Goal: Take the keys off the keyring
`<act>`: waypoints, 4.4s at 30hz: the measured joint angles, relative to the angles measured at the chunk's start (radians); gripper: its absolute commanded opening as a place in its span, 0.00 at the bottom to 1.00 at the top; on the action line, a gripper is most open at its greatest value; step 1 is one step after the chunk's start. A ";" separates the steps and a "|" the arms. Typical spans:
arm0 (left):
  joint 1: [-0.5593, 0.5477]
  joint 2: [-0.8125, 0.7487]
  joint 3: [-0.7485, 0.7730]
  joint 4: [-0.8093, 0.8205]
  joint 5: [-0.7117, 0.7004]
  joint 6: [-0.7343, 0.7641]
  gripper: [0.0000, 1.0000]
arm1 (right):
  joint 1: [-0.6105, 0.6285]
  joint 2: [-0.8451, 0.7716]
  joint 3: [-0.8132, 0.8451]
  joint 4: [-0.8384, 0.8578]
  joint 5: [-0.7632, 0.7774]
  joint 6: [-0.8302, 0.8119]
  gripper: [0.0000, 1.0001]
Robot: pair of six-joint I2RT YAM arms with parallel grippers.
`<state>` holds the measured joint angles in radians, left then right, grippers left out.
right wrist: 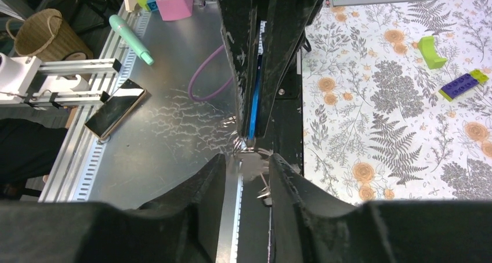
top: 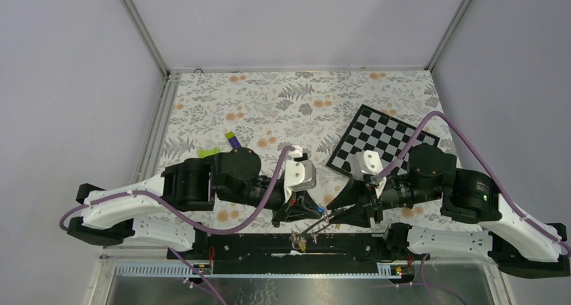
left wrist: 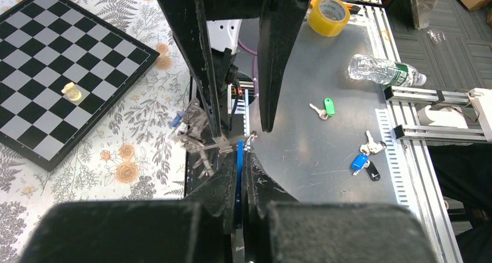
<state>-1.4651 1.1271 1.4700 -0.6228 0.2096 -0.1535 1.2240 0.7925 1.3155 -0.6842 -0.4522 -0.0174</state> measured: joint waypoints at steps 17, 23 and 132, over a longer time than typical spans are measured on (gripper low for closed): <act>0.001 0.000 0.017 -0.033 -0.006 0.003 0.00 | 0.000 -0.090 -0.121 0.039 0.052 0.049 0.68; 0.001 0.000 0.017 -0.033 -0.011 0.003 0.00 | 0.000 -0.148 -0.233 0.135 0.095 0.053 0.77; 0.001 -0.024 0.009 -0.034 -0.106 -0.002 0.00 | 0.000 -0.240 -0.453 0.512 0.117 0.226 0.22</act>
<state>-1.4639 1.1027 1.4788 -0.6567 0.1032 -0.1555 1.2240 0.5526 0.8623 -0.1726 -0.3351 0.2089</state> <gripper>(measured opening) 0.027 0.272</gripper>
